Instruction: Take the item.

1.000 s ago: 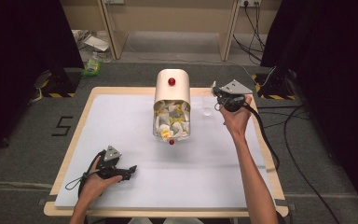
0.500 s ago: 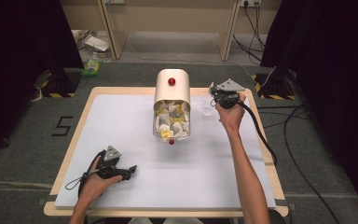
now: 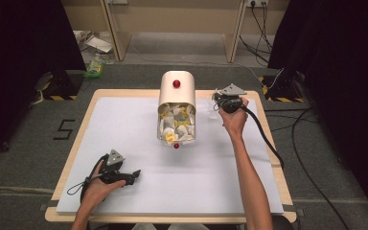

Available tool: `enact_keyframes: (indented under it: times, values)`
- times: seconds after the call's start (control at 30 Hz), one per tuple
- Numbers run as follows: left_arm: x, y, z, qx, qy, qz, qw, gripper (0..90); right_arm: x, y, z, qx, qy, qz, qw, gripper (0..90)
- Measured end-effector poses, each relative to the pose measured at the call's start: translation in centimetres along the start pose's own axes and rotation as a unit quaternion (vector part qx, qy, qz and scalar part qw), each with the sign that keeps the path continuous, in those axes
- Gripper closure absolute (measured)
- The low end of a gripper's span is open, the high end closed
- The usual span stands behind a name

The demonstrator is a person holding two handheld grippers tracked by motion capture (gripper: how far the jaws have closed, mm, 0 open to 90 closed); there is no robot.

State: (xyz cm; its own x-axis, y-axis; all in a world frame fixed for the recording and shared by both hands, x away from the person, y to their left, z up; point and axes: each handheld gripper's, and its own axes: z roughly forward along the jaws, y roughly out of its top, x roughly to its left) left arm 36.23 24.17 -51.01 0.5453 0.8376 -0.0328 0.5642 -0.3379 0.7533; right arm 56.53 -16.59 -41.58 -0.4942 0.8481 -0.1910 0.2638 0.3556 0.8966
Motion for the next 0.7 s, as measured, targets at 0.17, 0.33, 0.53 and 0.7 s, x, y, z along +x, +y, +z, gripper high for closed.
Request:
enact_keyframes:
  times: [0.17,0.33,0.53,0.7]
  values:
    - [0.00,0.00,0.00,0.000,0.000,0.000,1.0000,11.4,-0.05,-0.33,0.35,0.007,0.000,0.002,1.0000,90.0]
    - [0.00,0.00,0.00,0.000,0.000,0.000,1.0000,11.3,-0.04,-0.47,0.73,0.015,0.002,0.001,0.9999,85.5]
    - [0.00,0.00,0.00,0.000,0.000,0.000,1.0000,11.4,-0.12,-0.35,0.75,0.009,-0.010,0.015,0.9998,69.1]
    - [-0.01,0.00,0.00,0.000,0.000,0.000,1.0000,11.3,-0.18,-0.20,0.25,0.004,-0.015,0.023,0.9996,57.0]
